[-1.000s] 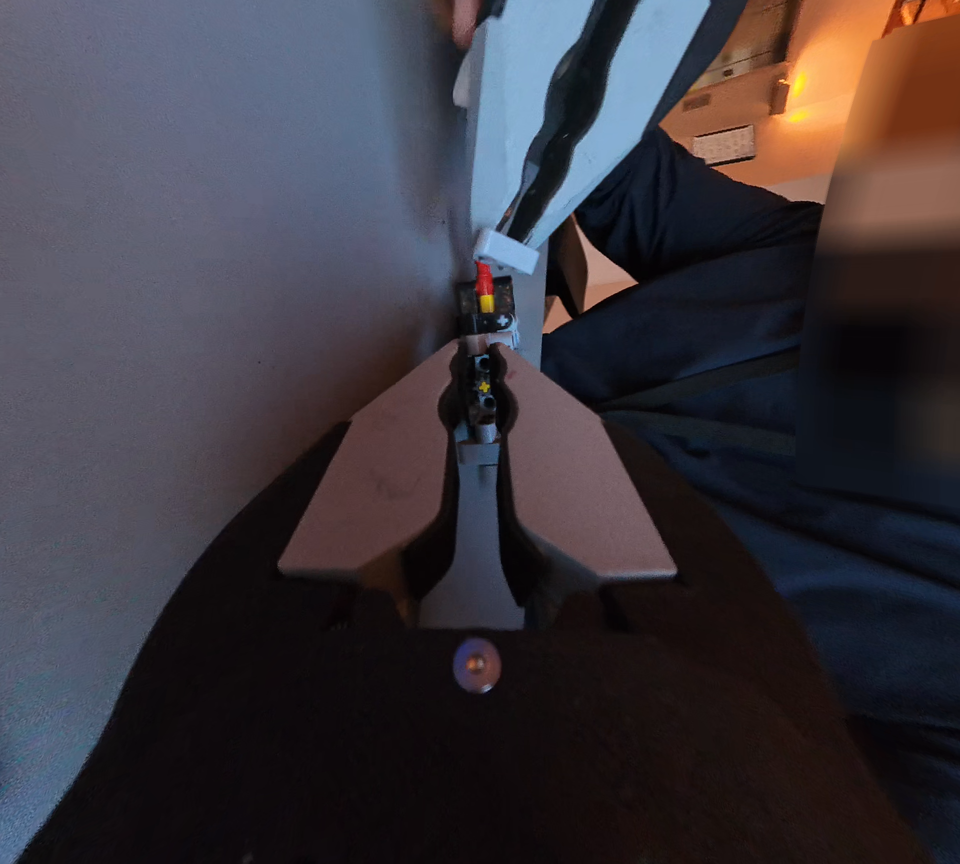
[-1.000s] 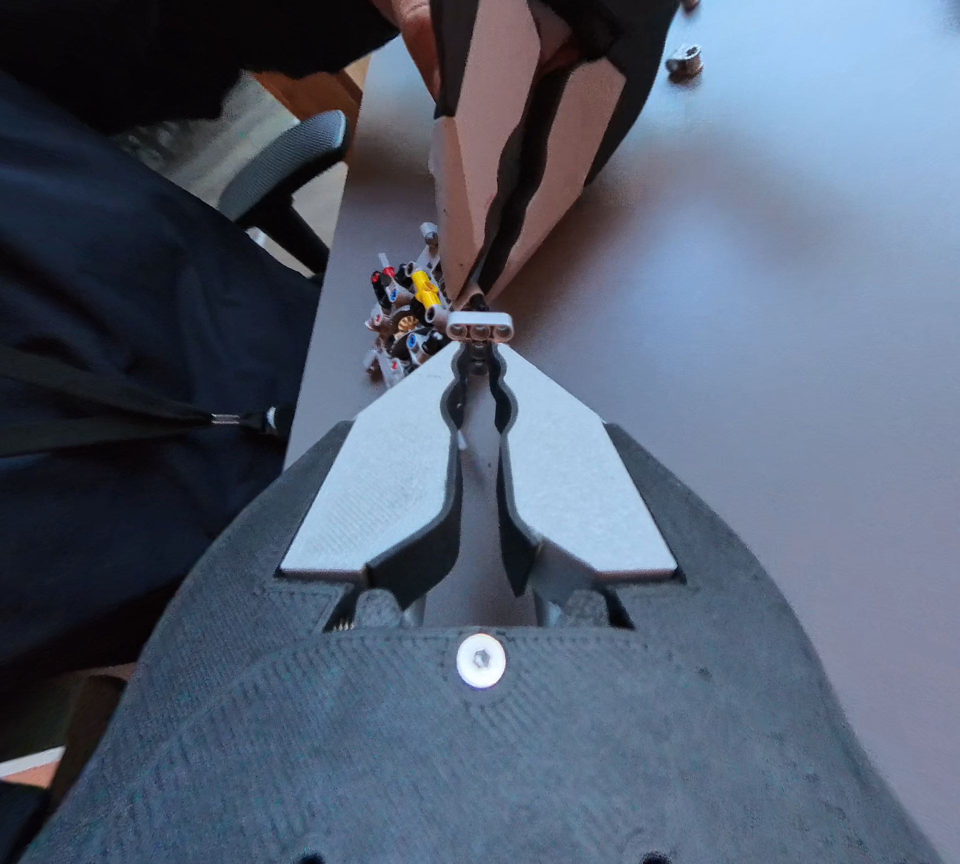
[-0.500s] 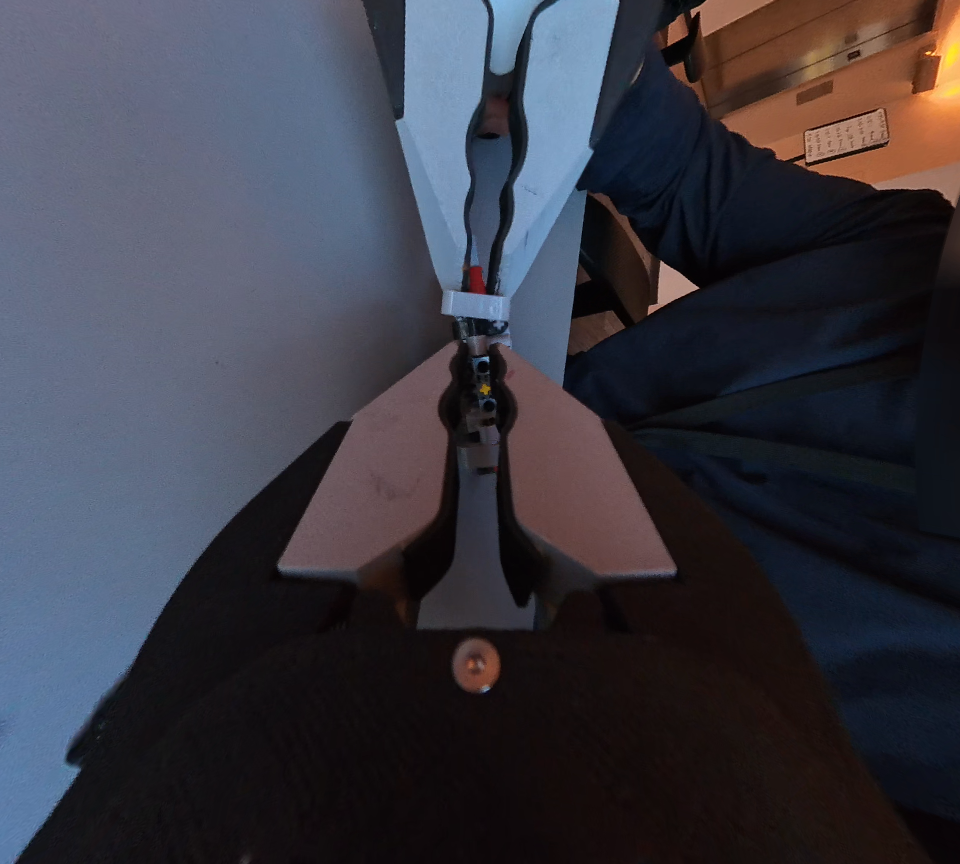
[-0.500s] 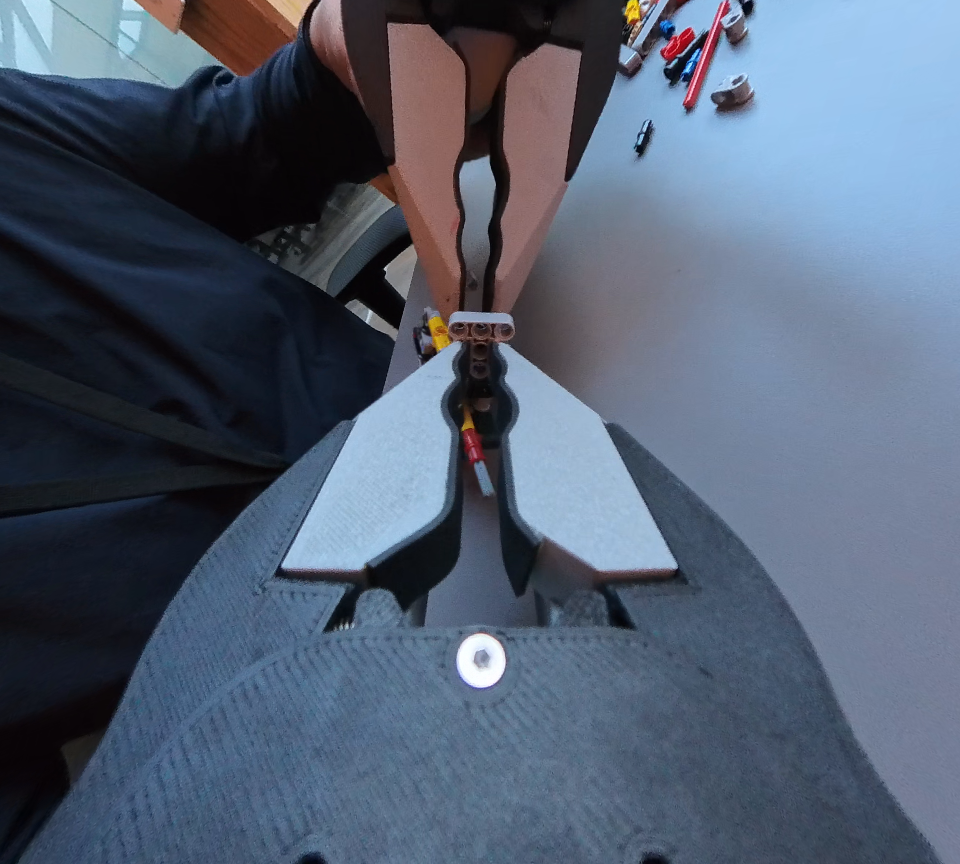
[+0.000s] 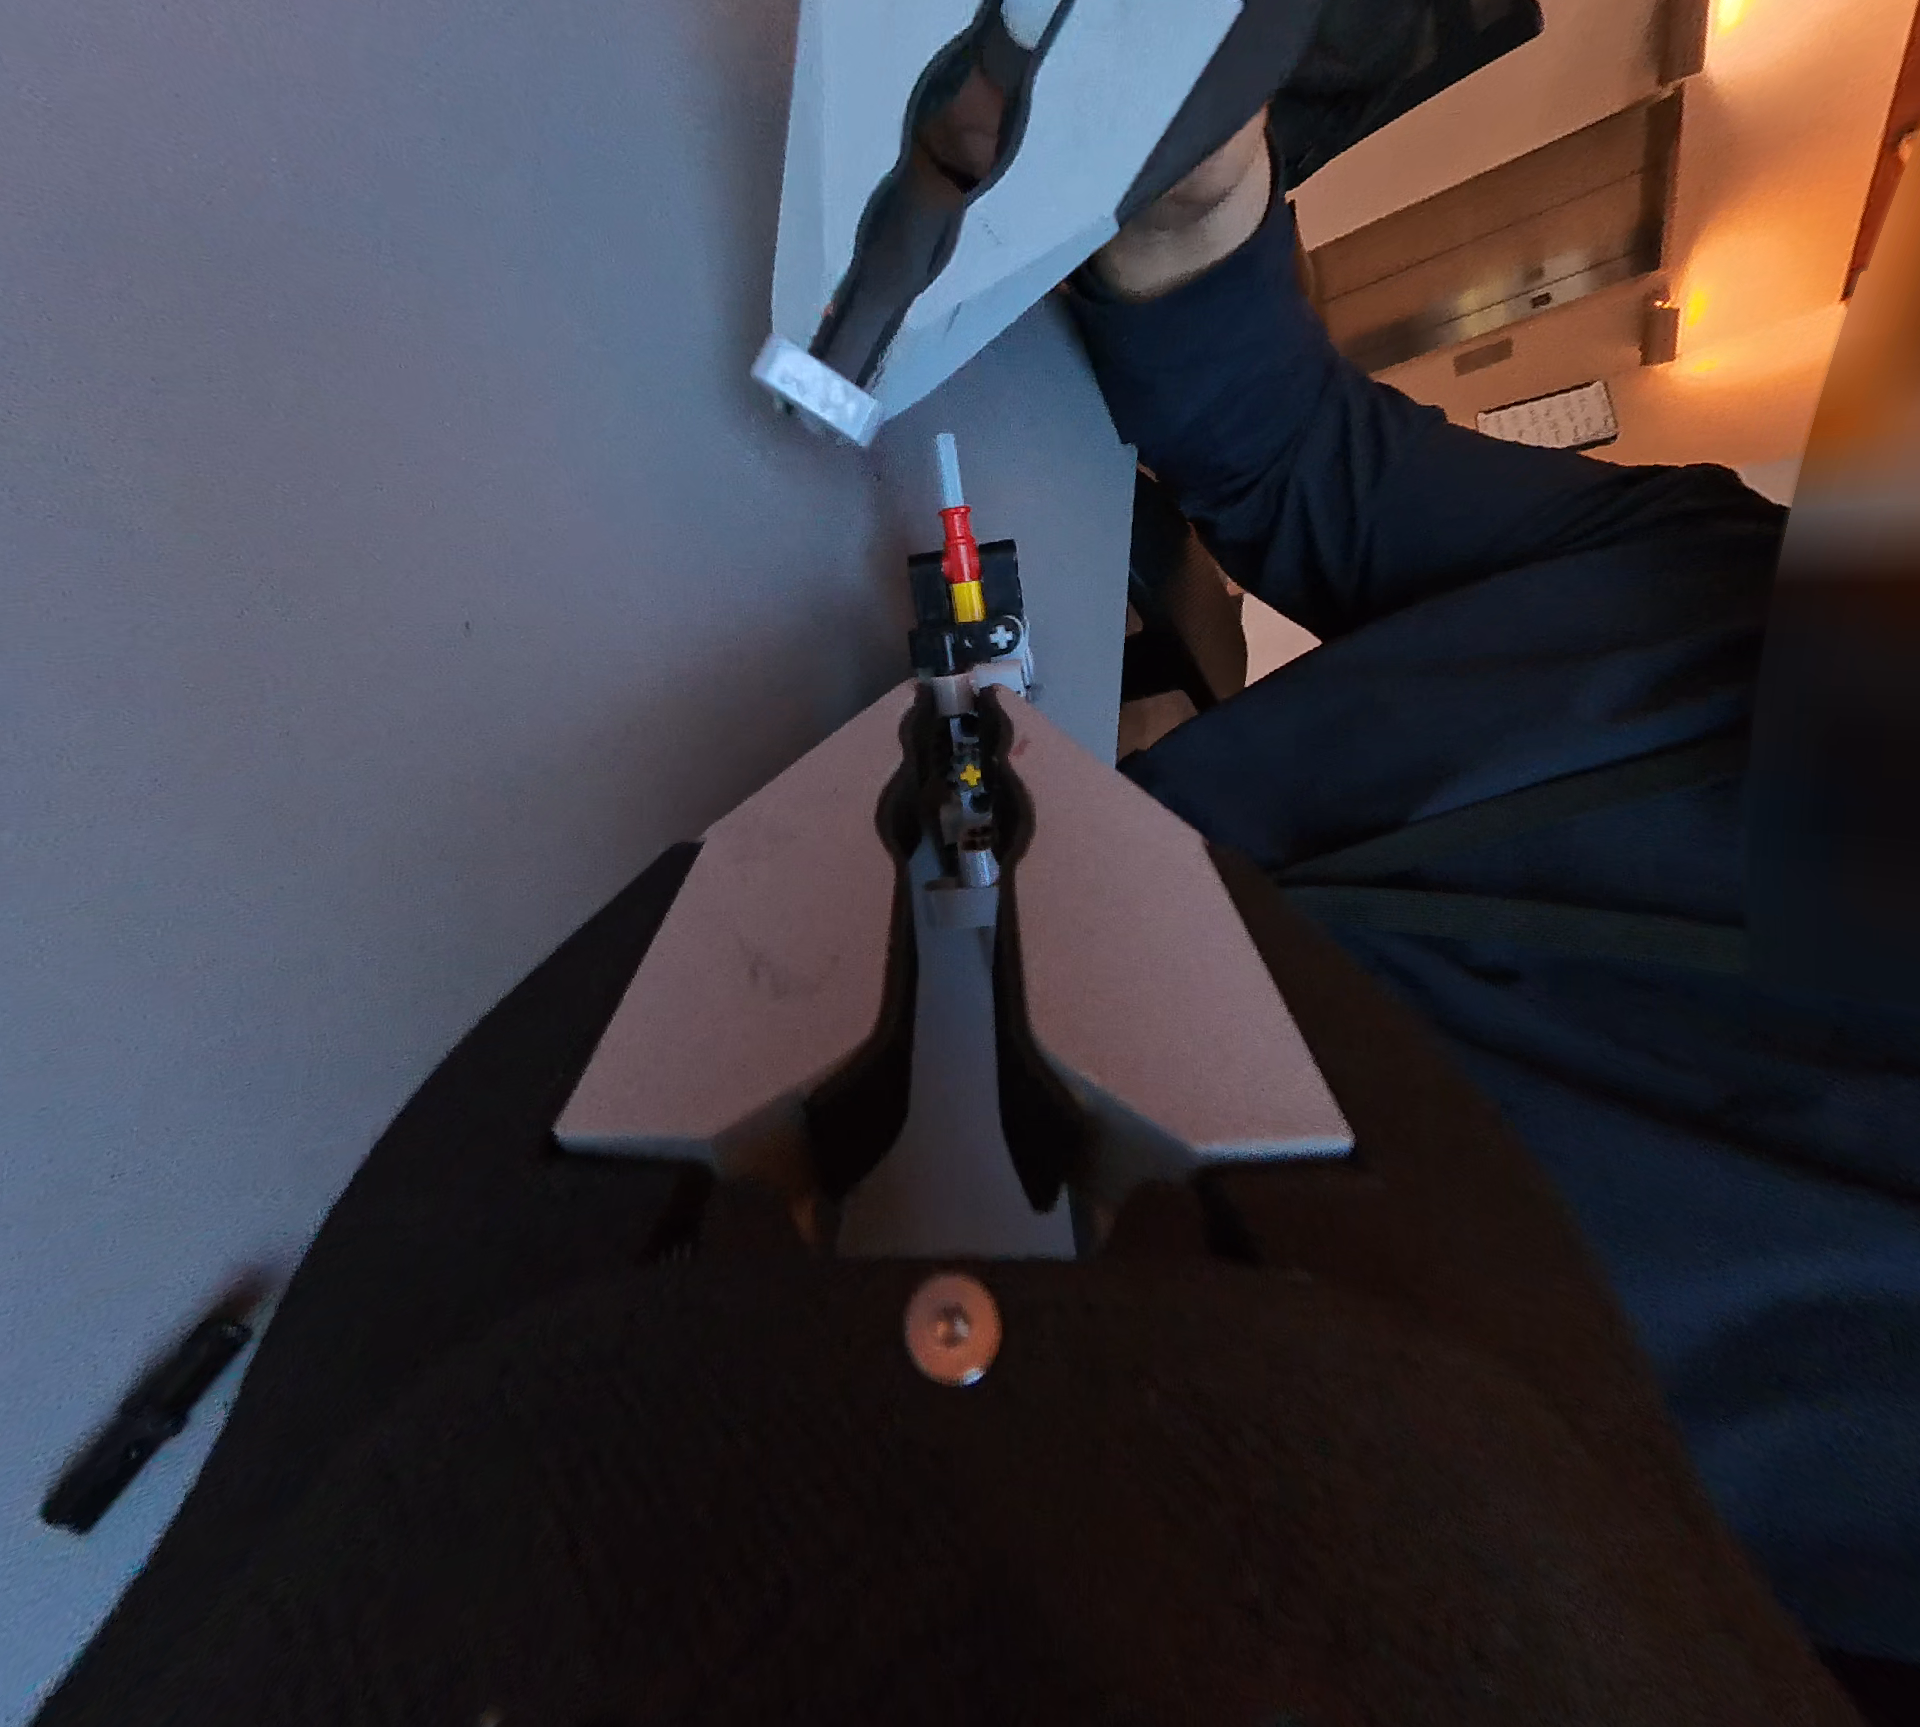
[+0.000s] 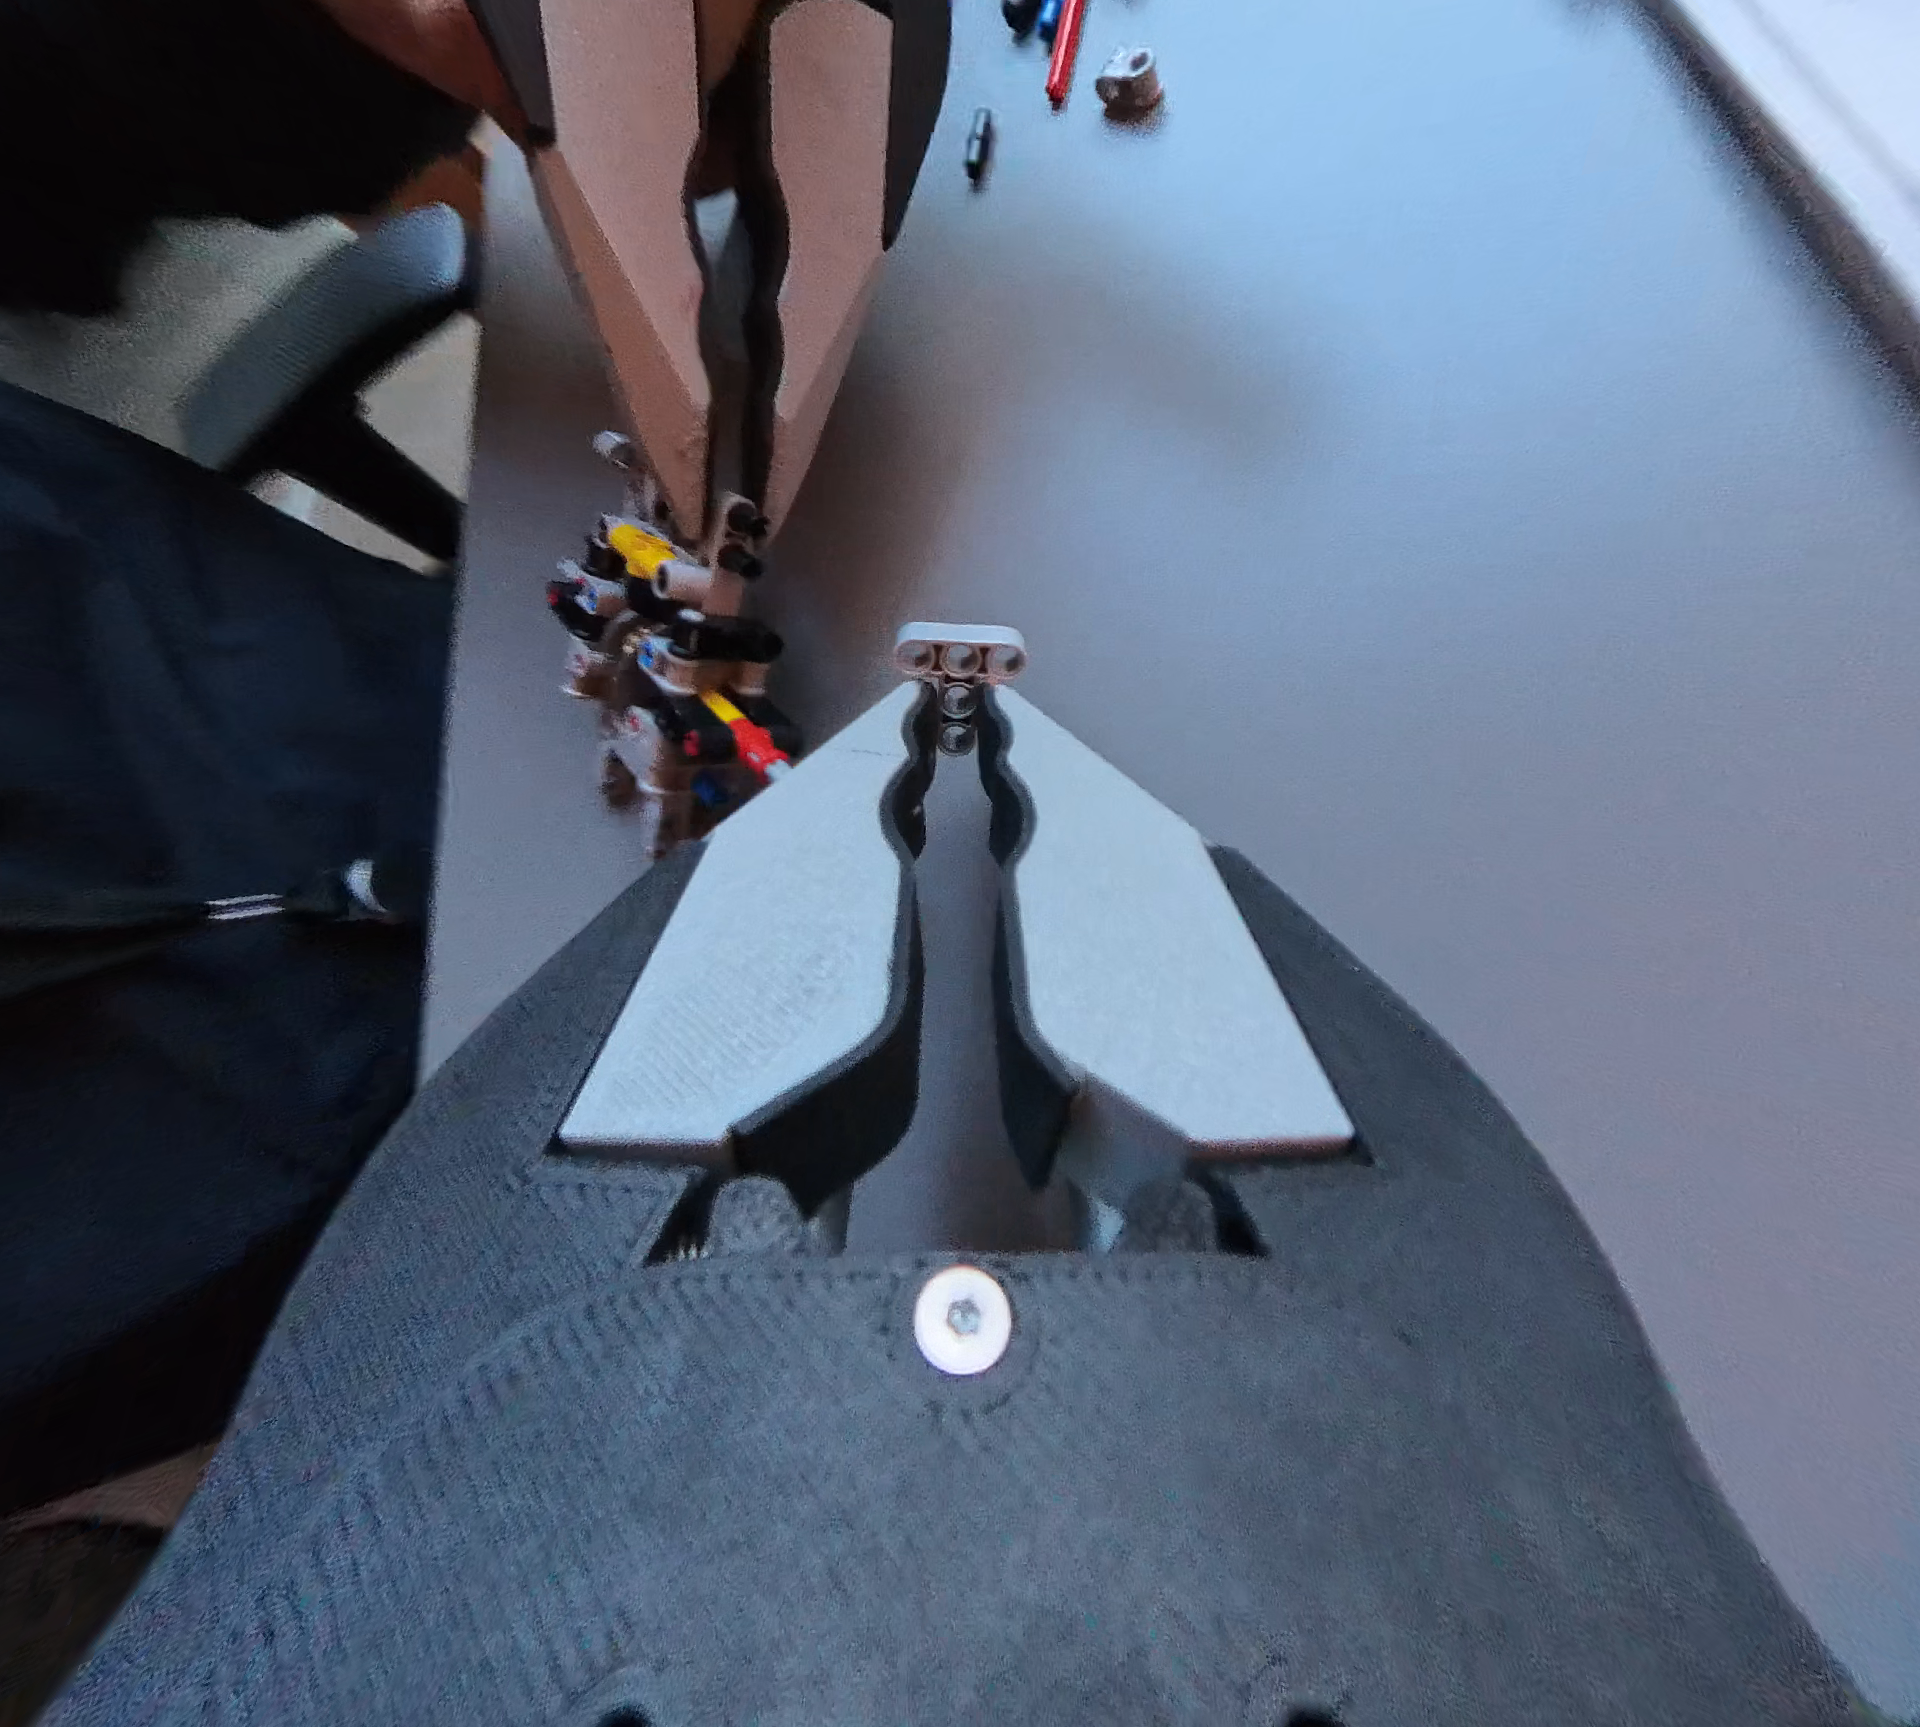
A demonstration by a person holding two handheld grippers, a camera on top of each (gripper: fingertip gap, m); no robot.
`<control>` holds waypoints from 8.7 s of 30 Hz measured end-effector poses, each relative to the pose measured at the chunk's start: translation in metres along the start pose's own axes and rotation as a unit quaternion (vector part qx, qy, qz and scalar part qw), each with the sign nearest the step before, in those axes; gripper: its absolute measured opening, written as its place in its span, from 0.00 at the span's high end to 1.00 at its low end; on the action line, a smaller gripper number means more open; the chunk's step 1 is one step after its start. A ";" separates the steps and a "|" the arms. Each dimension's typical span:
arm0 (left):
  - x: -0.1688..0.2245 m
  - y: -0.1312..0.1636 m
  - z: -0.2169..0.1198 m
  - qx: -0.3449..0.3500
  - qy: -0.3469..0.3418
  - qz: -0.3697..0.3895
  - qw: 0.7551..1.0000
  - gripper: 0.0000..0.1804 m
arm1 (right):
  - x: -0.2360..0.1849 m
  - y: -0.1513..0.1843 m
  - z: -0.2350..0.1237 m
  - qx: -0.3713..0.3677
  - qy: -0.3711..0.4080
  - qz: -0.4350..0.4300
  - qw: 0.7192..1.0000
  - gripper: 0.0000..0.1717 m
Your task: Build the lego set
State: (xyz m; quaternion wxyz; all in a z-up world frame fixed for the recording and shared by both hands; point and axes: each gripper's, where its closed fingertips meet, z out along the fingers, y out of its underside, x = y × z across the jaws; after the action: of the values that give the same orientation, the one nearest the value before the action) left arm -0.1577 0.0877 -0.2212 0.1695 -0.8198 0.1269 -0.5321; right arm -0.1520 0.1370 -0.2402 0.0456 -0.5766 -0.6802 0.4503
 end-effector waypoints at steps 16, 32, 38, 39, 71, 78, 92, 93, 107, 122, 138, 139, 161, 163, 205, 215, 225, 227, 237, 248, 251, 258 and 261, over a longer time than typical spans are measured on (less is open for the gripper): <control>0.012 0.004 -0.007 0.000 -0.034 0.024 0.999 0.97 | 0.022 0.016 -0.013 -0.102 0.184 -0.117 0.971 0.89; 0.039 0.003 -0.006 -0.013 -0.114 0.134 0.984 0.97 | -0.085 -0.012 0.020 -0.007 -0.076 -0.149 0.986 0.81; 0.045 0.006 -0.002 -0.035 -0.145 0.161 0.976 0.97 | -0.088 -0.008 0.021 -0.013 -0.091 -0.142 0.986 0.86; 0.045 0.008 -0.002 -0.042 -0.147 0.157 0.976 0.97 | -0.089 -0.009 0.020 -0.012 -0.087 -0.149 0.985 0.86; 0.043 0.003 -0.001 0.060 -0.124 0.191 0.972 0.97 | -0.074 -0.022 -0.014 0.048 -0.063 -0.149 0.986 0.83; 0.050 -0.002 -0.027 0.077 -0.148 0.242 0.956 0.97 | -0.032 -0.007 -0.059 0.089 0.019 -0.067 0.994 0.88; 0.042 0.014 -0.042 0.020 -0.220 0.349 0.911 0.97 | 0.014 0.021 -0.008 -0.137 0.154 -0.179 0.962 0.89; 0.042 0.015 -0.042 0.021 -0.217 0.352 0.911 0.97 | 0.015 0.022 -0.007 -0.148 0.151 -0.182 0.960 0.90; 0.040 0.004 -0.036 0.052 -0.137 0.341 0.929 0.97 | -0.083 -0.068 -0.020 0.174 0.014 -0.139 0.975 0.98; 0.040 0.006 -0.038 0.050 -0.134 0.368 0.919 0.97 | -0.086 -0.063 0.015 0.154 -0.041 -0.145 0.977 0.98; 0.032 -0.004 -0.036 0.065 -0.091 0.298 0.948 0.97 | -0.073 -0.062 0.012 0.184 -0.145 -0.014 0.972 0.98; 0.032 -0.005 -0.037 0.066 -0.088 0.292 0.950 0.97 | -0.072 -0.063 0.013 0.186 -0.140 -0.014 0.972 0.98; 0.030 0.000 -0.037 0.067 -0.086 0.305 0.946 0.97 | -0.071 -0.062 0.018 0.135 0.011 -0.215 0.967 0.98; 0.027 0.000 -0.036 0.063 -0.095 0.307 0.945 0.97 | -0.069 -0.062 0.019 0.119 -0.010 -0.204 0.972 0.98; 0.013 -0.004 -0.037 0.088 -0.041 0.203 0.974 0.97 | -0.051 -0.056 0.026 -0.106 0.044 -0.166 0.979 0.94; 0.013 -0.006 -0.034 0.094 -0.042 0.203 0.974 0.97 | -0.049 -0.060 0.022 0.005 0.127 -0.147 0.981 0.88; 0.012 -0.004 -0.035 0.089 -0.034 0.191 0.977 0.97 | -0.049 -0.063 0.027 0.049 0.182 -0.186 0.964 0.85; 0.011 -0.004 -0.035 0.091 -0.029 0.182 0.979 0.97 | -0.048 -0.063 0.029 0.030 0.197 -0.191 0.961 0.84; 0.000 -0.010 -0.040 0.116 -0.032 0.124 0.985 0.97 | -0.034 -0.068 0.032 -0.012 0.401 -0.227 0.887 0.85; 0.003 -0.007 -0.038 0.104 -0.030 0.133 0.985 0.97 | -0.038 -0.067 0.034 0.013 0.344 -0.241 0.907 0.85; 0.001 -0.008 -0.039 0.105 -0.036 0.133 0.985 0.97 | -0.037 -0.068 0.035 0.008 0.354 -0.247 0.902 0.85; 0.000 -0.007 -0.041 0.105 -0.032 0.123 0.986 0.97 | -0.038 -0.069 0.035 -0.004 0.413 -0.254 0.875 0.86; 0.000 -0.006 -0.041 0.100 -0.032 0.125 0.987 0.97 | -0.038 -0.068 0.038 0.010 0.384 -0.233 0.894 0.86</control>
State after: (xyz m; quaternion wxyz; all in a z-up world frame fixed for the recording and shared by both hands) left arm -0.1947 0.0869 -0.2034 0.3192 -0.7931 0.1692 -0.4904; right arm -0.2116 0.0890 -0.1996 0.4126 -0.5289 -0.7200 0.1777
